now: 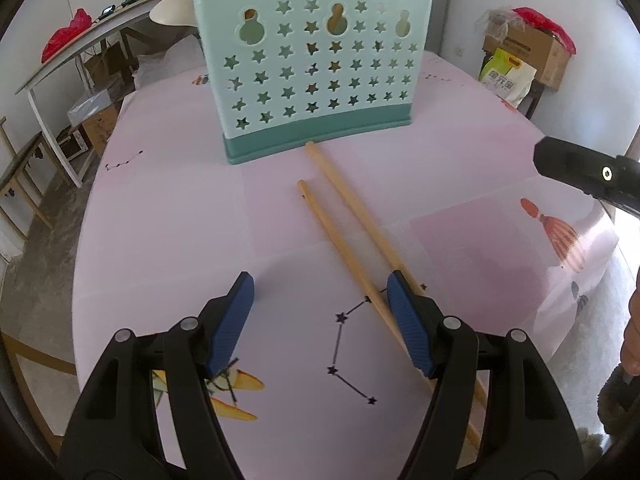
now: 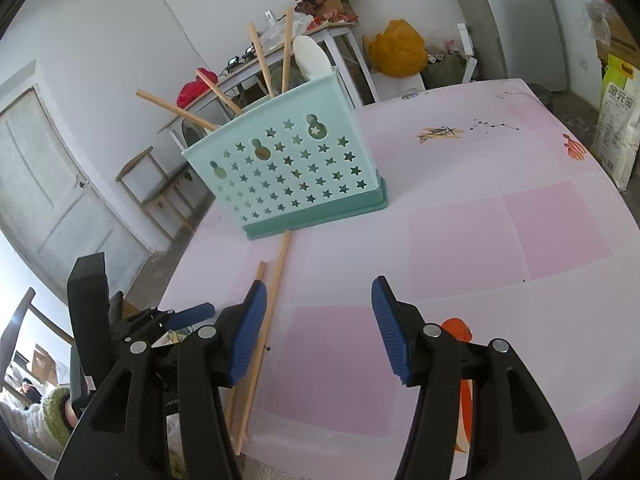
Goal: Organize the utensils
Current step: 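Move the right gripper back to the chopsticks on the table, then grasp one wooden chopstick with the right gripper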
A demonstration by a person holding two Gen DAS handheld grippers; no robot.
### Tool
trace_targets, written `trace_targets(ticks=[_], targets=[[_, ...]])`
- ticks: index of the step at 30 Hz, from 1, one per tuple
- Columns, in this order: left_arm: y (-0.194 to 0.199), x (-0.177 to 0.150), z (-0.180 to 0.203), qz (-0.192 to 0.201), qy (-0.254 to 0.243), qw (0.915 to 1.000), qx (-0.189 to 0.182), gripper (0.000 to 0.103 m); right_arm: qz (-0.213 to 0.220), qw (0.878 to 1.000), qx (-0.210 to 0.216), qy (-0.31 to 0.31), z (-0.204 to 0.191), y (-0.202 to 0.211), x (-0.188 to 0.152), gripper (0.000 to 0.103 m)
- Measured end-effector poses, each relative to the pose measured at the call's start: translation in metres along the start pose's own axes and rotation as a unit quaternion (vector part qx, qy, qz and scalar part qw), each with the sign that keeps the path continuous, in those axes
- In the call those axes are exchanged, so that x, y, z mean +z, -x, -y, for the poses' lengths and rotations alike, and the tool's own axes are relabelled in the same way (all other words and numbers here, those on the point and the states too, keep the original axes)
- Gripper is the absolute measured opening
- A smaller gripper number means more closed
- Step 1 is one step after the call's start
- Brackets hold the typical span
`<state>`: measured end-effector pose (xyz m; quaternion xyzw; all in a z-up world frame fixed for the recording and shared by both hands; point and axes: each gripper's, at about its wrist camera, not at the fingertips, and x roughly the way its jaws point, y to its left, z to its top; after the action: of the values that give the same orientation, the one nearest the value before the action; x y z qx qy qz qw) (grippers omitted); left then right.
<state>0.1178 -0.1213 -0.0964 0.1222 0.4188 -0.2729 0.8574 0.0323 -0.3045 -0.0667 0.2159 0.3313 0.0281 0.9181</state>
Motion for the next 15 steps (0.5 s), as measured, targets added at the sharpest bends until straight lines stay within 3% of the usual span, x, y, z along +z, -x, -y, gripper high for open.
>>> trace_targets(ticks=[11,15], targets=[[0.003,0.0,-0.034,-0.019,0.02,0.9992,0.029,0.065,-0.072,0.995,-0.013,0.068,-0.035,-0.039,-0.005,0.054],[0.008,0.0,-0.049,-0.016,0.048,0.9986,0.015,0.065,-0.106,0.99,-0.017,0.089,-0.047,-0.058,-0.01,0.054]])
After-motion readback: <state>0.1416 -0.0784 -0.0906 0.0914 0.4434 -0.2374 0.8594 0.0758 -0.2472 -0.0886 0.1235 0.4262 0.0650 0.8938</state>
